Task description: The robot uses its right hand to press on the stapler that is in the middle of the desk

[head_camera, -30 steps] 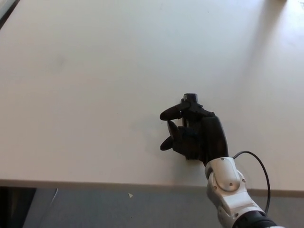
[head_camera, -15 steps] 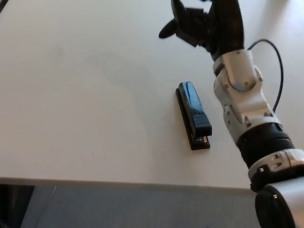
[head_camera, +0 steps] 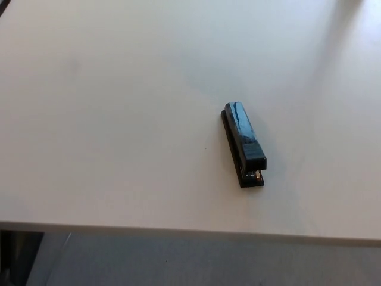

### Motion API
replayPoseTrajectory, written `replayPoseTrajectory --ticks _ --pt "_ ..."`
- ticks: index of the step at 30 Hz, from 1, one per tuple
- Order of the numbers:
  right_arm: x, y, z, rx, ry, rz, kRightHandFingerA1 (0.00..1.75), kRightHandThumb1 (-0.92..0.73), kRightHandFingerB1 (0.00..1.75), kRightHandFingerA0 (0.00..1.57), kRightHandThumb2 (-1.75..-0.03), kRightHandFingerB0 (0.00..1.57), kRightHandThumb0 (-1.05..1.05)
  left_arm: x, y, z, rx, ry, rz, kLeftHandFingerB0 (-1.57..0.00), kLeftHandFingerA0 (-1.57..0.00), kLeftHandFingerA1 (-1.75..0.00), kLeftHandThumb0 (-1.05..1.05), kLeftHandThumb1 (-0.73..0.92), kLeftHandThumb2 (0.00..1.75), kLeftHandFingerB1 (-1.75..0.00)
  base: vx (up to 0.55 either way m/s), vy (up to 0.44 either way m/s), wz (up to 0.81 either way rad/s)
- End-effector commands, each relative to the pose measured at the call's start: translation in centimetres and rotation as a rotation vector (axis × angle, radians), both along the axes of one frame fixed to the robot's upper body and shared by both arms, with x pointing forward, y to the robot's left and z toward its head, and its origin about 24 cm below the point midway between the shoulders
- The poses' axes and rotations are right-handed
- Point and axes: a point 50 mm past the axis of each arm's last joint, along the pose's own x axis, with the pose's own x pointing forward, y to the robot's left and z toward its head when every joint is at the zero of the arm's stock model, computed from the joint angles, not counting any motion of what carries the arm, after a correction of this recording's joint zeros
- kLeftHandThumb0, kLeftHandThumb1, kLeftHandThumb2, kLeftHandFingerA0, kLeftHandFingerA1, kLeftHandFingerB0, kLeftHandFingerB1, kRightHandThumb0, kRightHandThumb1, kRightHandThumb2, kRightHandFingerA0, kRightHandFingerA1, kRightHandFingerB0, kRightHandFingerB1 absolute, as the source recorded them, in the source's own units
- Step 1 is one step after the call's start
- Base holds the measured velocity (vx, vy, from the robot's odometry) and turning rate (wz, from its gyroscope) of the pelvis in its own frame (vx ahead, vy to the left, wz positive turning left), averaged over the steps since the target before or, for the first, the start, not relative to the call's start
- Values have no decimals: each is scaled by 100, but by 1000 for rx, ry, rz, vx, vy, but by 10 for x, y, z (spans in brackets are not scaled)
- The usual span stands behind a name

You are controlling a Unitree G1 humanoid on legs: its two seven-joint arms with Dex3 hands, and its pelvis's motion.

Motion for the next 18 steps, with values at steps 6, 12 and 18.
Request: replayPoseTrajectory --ticks 6,12,18 --pt "-87 -126 -32 37 44 -257 120 -77 122 119 -84 77 4 0 13 6 7 34 40 -15 -21 -40 -85 92 72 -28 0 0 0" --pt "-129 -176 -98 63 312 -550 105 -87 104 103 -65 67 14 -6 14 3 11 58 37 0 -3 -50 -37 47 109 -47 0 0 0" --pt "-189 -211 -192 156 644 -792 76 -87 85 103 -65 63 10 -10 14 0 19 84 31 0 -3 -50 -37 47 109 -47 0 0 0"
